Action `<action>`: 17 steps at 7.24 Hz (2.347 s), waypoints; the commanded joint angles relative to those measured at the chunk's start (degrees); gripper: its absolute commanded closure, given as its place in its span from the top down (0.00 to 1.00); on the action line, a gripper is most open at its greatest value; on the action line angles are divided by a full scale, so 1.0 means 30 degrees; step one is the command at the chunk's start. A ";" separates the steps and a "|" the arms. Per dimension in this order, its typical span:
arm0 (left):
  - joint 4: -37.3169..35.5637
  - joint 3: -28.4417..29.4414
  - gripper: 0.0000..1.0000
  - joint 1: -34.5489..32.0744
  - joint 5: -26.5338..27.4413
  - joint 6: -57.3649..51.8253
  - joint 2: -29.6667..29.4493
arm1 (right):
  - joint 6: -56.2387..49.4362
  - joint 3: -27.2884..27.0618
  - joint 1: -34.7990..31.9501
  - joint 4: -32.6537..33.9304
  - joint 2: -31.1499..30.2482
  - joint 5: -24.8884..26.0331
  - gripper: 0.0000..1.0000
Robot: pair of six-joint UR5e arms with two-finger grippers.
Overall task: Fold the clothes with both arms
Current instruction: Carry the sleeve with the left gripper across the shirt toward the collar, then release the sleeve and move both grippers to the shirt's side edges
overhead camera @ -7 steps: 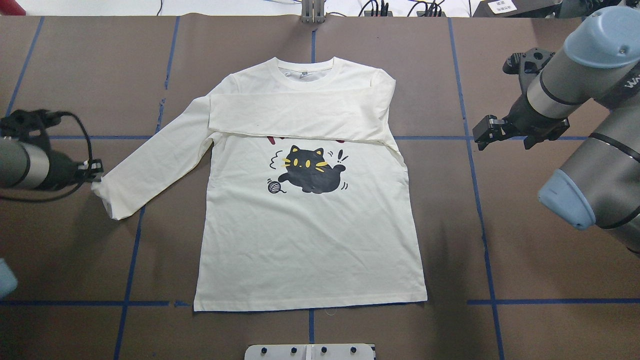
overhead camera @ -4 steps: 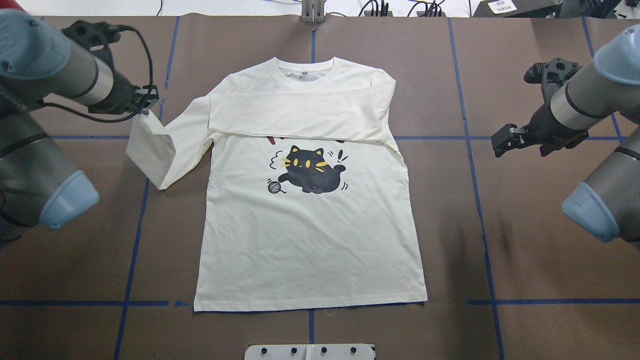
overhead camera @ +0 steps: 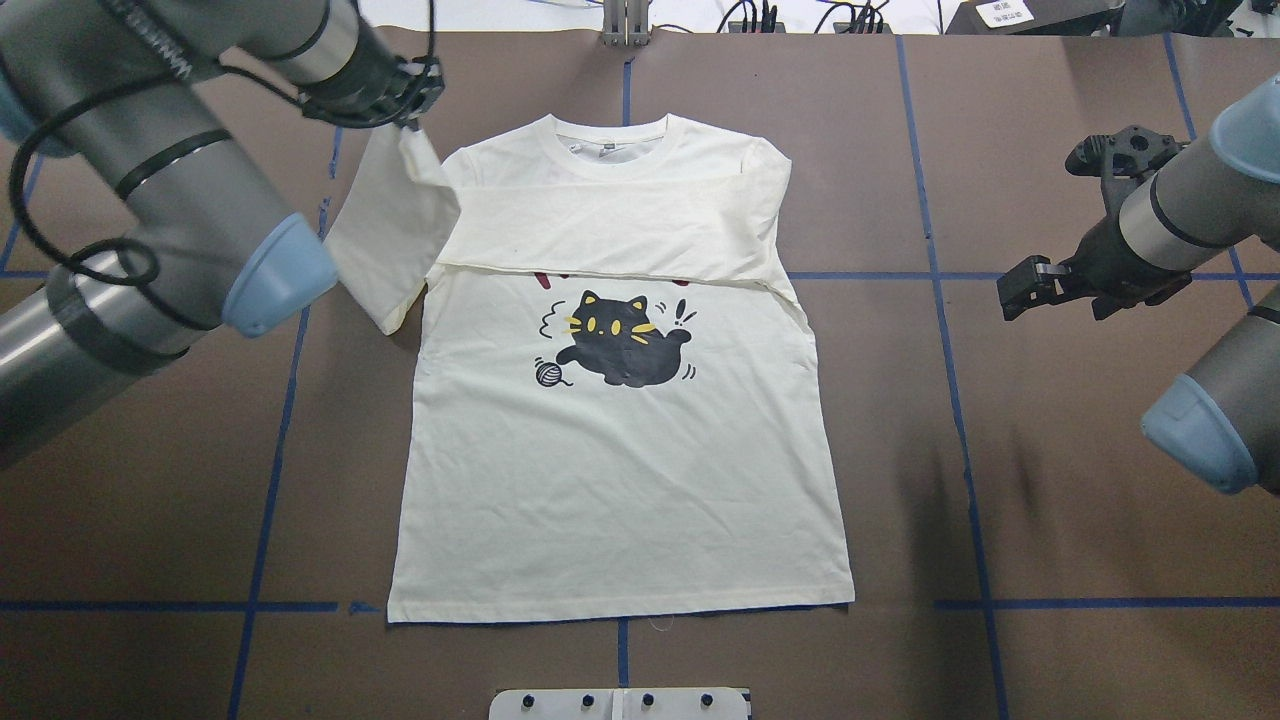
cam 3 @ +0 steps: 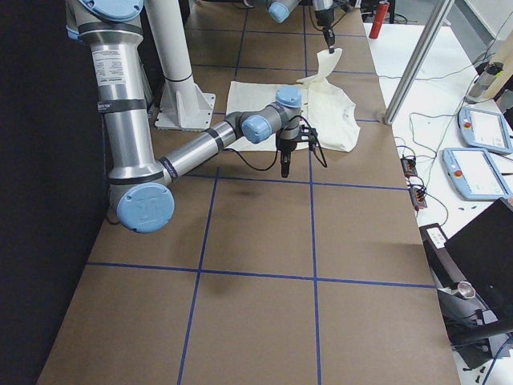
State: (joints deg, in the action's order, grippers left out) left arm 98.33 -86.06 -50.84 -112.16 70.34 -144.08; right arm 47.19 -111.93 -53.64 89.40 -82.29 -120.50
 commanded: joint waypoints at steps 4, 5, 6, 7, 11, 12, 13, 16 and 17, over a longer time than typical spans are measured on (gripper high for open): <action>0.8745 1.2395 0.00 0.4276 0.3942 0.7432 -0.5747 | 0.0091 0.0074 0.0009 -0.0006 0.0037 -0.0028 1.00; 1.0159 1.3355 0.99 0.4869 0.5004 0.7663 -0.6198 | 0.0119 0.0133 0.0009 -0.0006 0.0125 -0.0028 1.00; 1.0608 1.3336 1.00 0.5020 0.4985 0.7143 -0.6174 | 0.0207 0.0162 0.0038 -0.0006 0.0270 -0.0057 1.00; 1.0699 1.3249 1.00 0.5079 0.4985 0.5514 -0.6087 | 0.0411 0.0249 0.0067 -0.0035 0.0301 -0.0318 1.00; 0.9363 0.9342 1.00 0.4876 0.3329 0.3977 -0.2673 | 0.2651 0.0309 0.1114 -0.2134 0.0477 -0.0439 1.00; 0.7032 0.6335 1.00 0.4846 0.3054 0.2814 -0.0860 | 0.5366 0.0309 0.2601 -0.3769 0.0448 0.0113 1.00; 0.5182 0.2534 1.00 0.4787 0.2935 0.1439 0.1885 | 0.7452 0.0019 0.3806 -0.4336 0.0477 0.1279 1.00; 0.2118 -0.6038 1.00 0.4495 0.2027 -0.1703 0.8571 | 1.1856 -0.1297 0.8403 -0.4342 0.0448 0.5262 1.00; 0.2116 -0.7857 1.00 0.4436 0.1997 -0.2435 1.0709 | 1.2622 -0.1650 0.9403 -0.4284 0.0448 0.5797 1.00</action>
State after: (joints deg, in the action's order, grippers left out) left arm 105.58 -101.89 -37.27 -105.73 65.93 -119.96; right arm 81.29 -115.37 -30.00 76.46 -80.95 -106.35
